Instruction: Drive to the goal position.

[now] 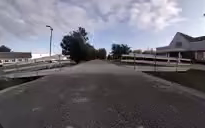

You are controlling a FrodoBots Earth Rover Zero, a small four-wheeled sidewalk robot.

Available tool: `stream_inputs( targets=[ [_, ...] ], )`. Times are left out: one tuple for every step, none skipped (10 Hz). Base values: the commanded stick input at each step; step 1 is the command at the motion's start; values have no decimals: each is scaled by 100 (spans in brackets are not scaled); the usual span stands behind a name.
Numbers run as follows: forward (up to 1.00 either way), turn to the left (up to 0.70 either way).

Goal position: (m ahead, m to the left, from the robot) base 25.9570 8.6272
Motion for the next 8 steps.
stream_inputs(
  targets=[
    [70,-7],
    [70,0],
    [70,0],
    [70,0],
    [70,0],
    [70,0],
    [70,0],
    [70,0]
  ],
)
